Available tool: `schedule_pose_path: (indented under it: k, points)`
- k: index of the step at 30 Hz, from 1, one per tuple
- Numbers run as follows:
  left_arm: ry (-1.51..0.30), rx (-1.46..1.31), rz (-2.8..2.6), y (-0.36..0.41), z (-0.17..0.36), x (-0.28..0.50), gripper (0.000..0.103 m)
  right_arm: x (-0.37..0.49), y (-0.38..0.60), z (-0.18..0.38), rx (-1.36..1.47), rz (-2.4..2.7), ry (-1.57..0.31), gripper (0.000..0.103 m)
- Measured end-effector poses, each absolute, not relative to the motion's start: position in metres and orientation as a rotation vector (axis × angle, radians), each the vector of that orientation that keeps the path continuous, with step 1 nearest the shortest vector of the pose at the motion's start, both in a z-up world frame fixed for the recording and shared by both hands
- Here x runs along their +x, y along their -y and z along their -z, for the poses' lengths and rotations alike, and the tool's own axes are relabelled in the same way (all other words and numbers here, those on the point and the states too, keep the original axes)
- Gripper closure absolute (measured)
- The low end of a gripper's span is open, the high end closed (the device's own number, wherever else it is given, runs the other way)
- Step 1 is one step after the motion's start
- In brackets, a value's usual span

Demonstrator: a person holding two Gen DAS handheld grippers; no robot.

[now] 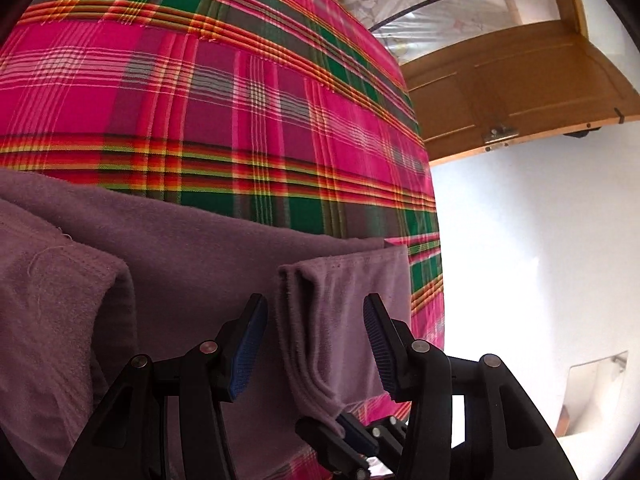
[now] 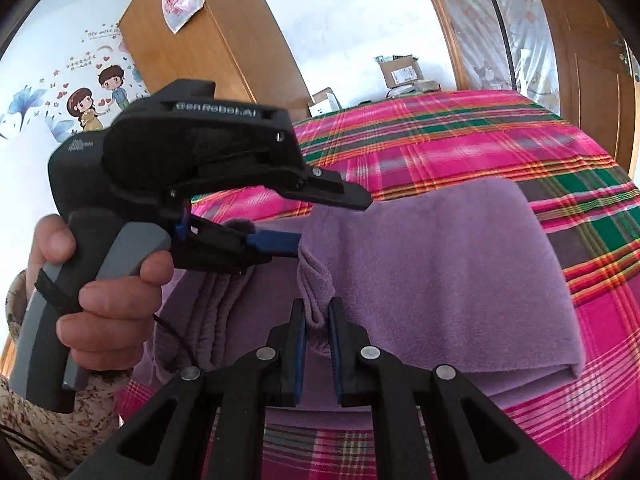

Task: Fold clothes

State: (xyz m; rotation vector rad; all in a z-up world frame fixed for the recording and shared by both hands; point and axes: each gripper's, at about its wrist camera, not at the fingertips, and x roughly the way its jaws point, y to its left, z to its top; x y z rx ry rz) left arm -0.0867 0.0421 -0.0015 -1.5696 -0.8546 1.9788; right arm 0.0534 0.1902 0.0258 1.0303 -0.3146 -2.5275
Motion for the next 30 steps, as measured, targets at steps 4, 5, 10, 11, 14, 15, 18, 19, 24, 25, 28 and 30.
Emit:
schedule_pose_path:
  k: [4, 5, 10, 11, 14, 15, 18, 19, 24, 25, 28, 30]
  points:
    - [0.875, -1.543, -1.995, -0.045, -0.002, -0.087, 0.052, 0.053, -0.189, -0.021, 1.039, 2.526, 0.310, 0.092]
    - [0.882, -1.546, -1.991, -0.043, -0.001, -0.086, 0.052, 0.053, -0.189, -0.021, 1.040, 2.524, 0.314, 0.092]
    - [0.911, -1.539, -1.996, -0.036, -0.004, -0.079, 0.052, 0.058, -0.190, -0.025, 1.000, 2.526, 0.324, 0.092]
    - [0.917, -1.536, -1.999, -0.035, -0.005, -0.077, 0.052, 0.059, -0.188, -0.026, 0.990, 2.524, 0.324, 0.092]
    - [0.933, -1.526, -2.008, -0.031, -0.008, -0.073, 0.052, 0.058, -0.183, -0.025, 0.995, 2.507, 0.317, 0.092]
    - [0.939, -1.523, -2.011, -0.029, -0.009, -0.072, 0.052, 0.058, -0.182, -0.023, 1.004, 2.503, 0.309, 0.092]
    - [0.957, -1.485, -2.059, -0.023, -0.013, -0.069, 0.052, 0.057, -0.181, -0.016, 1.028, 2.489, 0.315, 0.092]
    - [0.968, -1.479, -2.073, -0.021, -0.015, -0.068, 0.052, 0.057, -0.182, -0.014, 1.035, 2.484, 0.321, 0.092]
    - [0.975, -1.465, -2.090, -0.022, -0.016, -0.072, 0.052, 0.060, -0.185, -0.016, 1.019, 2.479, 0.322, 0.092]
    - [0.978, -1.462, -2.093, -0.024, -0.015, -0.072, 0.052, 0.062, -0.185, -0.018, 1.009, 2.475, 0.324, 0.092]
    - [0.958, -1.473, -2.110, -0.029, -0.015, -0.073, 0.052, 0.060, -0.179, -0.017, 1.026, 2.482, 0.268, 0.092]
    - [0.922, -1.467, -2.125, -0.031, -0.016, -0.073, 0.052, 0.056, -0.178, -0.013, 1.055, 2.473, 0.283, 0.090]
